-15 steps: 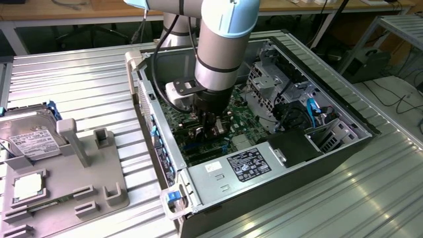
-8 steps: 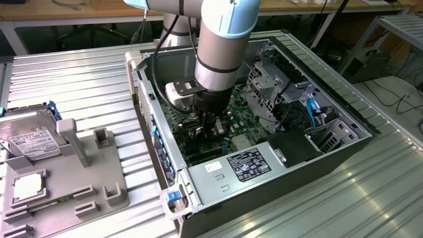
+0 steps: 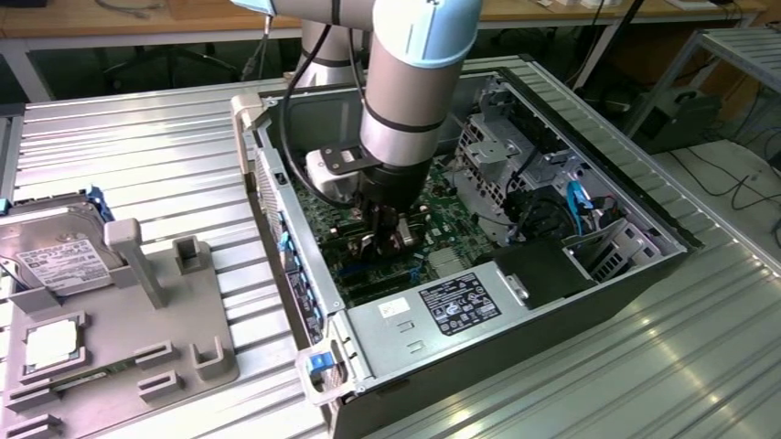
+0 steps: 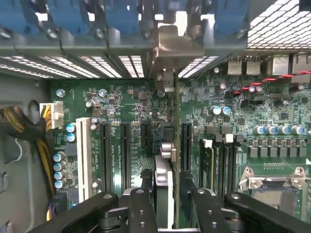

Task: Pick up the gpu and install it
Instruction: 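Insert the gpu into the slot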

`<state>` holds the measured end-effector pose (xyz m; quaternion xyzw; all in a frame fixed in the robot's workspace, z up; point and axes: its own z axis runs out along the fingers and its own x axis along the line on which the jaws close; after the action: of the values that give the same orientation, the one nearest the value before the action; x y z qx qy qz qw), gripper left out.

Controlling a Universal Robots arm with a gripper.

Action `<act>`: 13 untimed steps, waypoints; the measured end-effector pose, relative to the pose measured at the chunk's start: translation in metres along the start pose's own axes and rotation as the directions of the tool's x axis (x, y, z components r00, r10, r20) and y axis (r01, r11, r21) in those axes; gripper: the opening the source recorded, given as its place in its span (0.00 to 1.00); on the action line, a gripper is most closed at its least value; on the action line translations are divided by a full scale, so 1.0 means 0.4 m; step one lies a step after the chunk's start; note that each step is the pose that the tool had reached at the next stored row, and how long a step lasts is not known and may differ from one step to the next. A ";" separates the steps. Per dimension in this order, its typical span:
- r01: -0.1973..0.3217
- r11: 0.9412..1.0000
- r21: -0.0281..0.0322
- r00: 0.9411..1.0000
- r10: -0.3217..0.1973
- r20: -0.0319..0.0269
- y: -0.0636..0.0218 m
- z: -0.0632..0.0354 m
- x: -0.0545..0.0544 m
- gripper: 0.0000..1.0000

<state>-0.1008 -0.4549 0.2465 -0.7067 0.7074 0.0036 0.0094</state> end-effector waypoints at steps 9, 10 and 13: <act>0.000 1.000 0.013 1.000 0.000 0.000 -0.001 -0.101 -0.004 0.36; 0.000 1.000 0.015 1.000 0.000 0.000 -0.001 -0.111 -0.005 0.36; 0.000 1.000 0.018 1.000 0.000 0.000 -0.001 -0.131 -0.005 0.36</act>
<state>-0.1009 -0.4539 0.2989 -0.7067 0.7074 -0.0030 0.0158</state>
